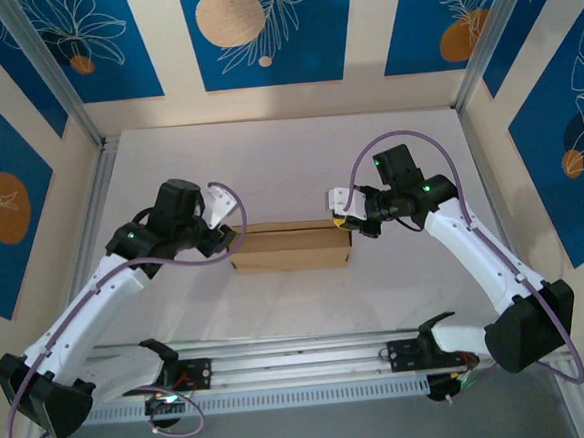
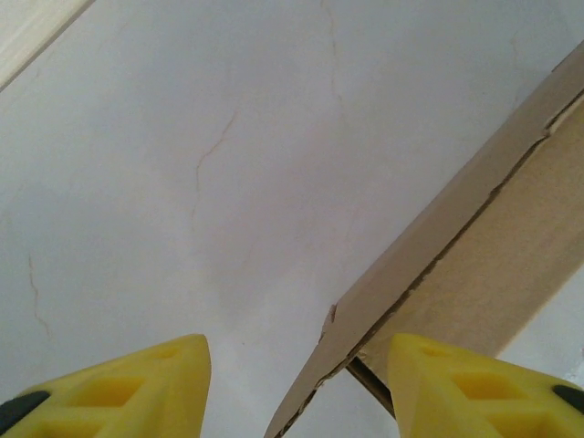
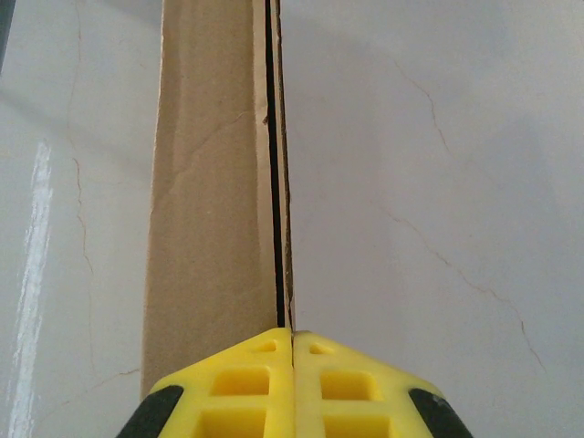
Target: Fold the paper box
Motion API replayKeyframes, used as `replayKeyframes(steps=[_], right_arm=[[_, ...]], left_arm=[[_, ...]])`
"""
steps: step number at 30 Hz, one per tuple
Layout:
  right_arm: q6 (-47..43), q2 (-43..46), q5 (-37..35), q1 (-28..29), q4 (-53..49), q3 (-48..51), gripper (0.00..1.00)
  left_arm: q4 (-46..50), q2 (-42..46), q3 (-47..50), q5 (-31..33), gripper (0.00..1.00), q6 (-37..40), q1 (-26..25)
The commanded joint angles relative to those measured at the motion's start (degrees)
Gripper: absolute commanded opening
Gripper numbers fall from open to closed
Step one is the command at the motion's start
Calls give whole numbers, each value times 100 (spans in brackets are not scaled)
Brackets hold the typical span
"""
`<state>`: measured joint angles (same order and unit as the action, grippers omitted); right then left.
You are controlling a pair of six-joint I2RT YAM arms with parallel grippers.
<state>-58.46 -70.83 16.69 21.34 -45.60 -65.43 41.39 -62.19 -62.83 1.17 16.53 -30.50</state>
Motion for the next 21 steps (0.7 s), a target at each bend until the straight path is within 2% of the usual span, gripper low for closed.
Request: replayKeyframes(steps=[1,6,16,18,21], right_arm=[[-37,-9,124,27,48,-31,0],[-29,-19,73,41,68,-25,0],[28,-102,73,64,103,-49,0],[53,-117,89,80,107,-66,0],[100,-158,66,107,108,-108,0]], left_arm=[[28,43,94,79,50,-306,139],[43,-25,155,-66,43,-516,220],[-229,-251,247,-289,46,-920,376],[-167,-430,126,-375,42,-1030,378],[-41,-655,-44,-457,29,-1181,387]])
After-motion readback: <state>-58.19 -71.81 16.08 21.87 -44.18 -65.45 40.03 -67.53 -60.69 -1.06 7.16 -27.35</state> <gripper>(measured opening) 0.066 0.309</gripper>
